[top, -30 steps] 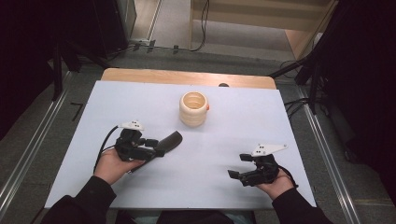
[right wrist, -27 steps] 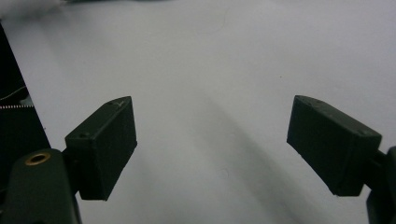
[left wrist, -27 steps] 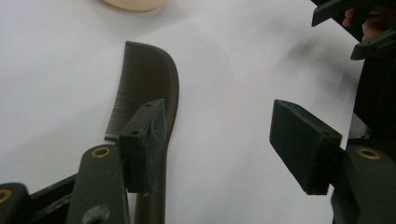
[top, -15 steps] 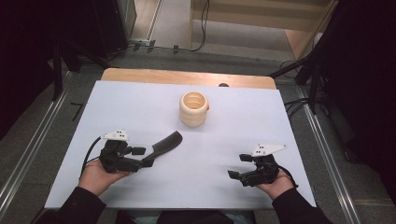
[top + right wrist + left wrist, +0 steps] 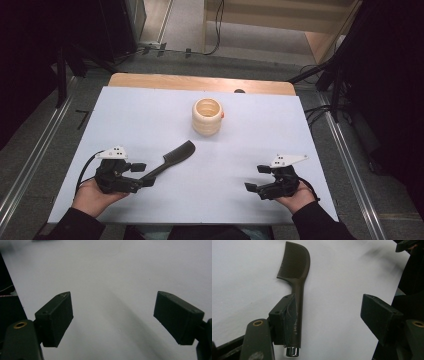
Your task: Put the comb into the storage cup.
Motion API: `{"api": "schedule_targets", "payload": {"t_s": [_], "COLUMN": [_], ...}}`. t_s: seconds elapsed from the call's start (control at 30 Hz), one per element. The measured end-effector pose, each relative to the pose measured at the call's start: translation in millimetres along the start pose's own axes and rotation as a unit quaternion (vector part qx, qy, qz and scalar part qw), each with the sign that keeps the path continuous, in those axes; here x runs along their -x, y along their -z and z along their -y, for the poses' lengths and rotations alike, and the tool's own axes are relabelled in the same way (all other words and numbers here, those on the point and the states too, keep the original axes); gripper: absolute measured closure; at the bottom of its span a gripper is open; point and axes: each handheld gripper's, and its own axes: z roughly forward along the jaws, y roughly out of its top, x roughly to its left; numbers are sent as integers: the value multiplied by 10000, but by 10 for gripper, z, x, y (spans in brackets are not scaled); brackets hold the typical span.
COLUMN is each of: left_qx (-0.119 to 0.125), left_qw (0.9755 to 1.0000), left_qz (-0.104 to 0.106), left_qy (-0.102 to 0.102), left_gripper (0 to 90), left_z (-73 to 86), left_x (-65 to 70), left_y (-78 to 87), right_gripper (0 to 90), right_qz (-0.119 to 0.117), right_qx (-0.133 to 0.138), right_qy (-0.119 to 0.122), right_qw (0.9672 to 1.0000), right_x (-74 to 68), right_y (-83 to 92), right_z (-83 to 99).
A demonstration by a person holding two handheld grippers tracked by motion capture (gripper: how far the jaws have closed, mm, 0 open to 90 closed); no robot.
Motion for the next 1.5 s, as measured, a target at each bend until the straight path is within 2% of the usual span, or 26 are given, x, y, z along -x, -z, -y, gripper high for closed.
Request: {"api": "schedule_targets", "payload": {"t_s": [0.13,0.23,0.5,0.53,0.57,0.73,0.83,1.0,1.03,1.07,1.2,1.23,1.27,1.33,1.4,1.43,1.5], "left_qx": [-22,-120,-226,-317,-317,-631,-863,-1141,-1237,-1237,-1556,-1721,-1721,-1825,-1989,-2039,-2028], "left_qw": [10000,9998,9994,9989,9989,9964,9939,9908,9892,9892,9835,9797,9797,9776,9743,9723,9720], "left_qz": [14,-117,-207,-312,-312,-520,-626,-672,-729,-729,-835,-903,-903,-923,-936,-1003,-1047], "left_qy": [-6,-104,-156,-177,-177,-222,-276,-295,-311,-311,-389,-496,-496,-506,-487,-546,-562], "left_gripper": [299,271,249,250,257,277,298,332,357,358,396,420,436,462,514,543,558], "left_z": [-12,-62,-198,-233,-233,-286,-305,-321,-317,-317,-292,-276,-276,-259,-242,-228,-229], "left_x": [-8,-25,-113,-139,-139,-195,-208,-205,-202,-202,-191,-182,-182,-171,-161,-142,-132], "left_y": [-11,-22,-46,-62,-62,-129,-187,-267,-303,-303,-372,-402,-402,-437,-479,-503,-509], "right_gripper": [139,139,139,139,139,139,139,139,139,139,139,139,139,139,139,139,139], "right_qz": [2,14,23,23,23,30,32,35,40,40,43,50,50,34,35,40,38], "right_qx": [-26,-22,-64,-67,-67,-81,-84,-92,-97,-97,-102,-110,-110,-120,-128,-129,-128], "right_qy": [-16,-16,24,16,16,5,15,12,15,15,21,24,24,29,18,30,24], "right_qw": [10000,10000,10000,10000,10000,10000,10000,10000,9999,9999,9999,9999,9999,9999,9999,9999,9999], "right_x": [-6,-3,-10,-11,-11,-10,-10,-12,-12,-12,-12,-13,-13,-15,-16,-16,-18], "right_y": [-4,-5,-19,-19,-19,-21,-22,-23,-24,-24,-24,-26,-26,-29,-30,-31,-32], "right_z": [-1,1,1,1,1,4,4,5,5,5,5,5,5,4,4,3,3]}}
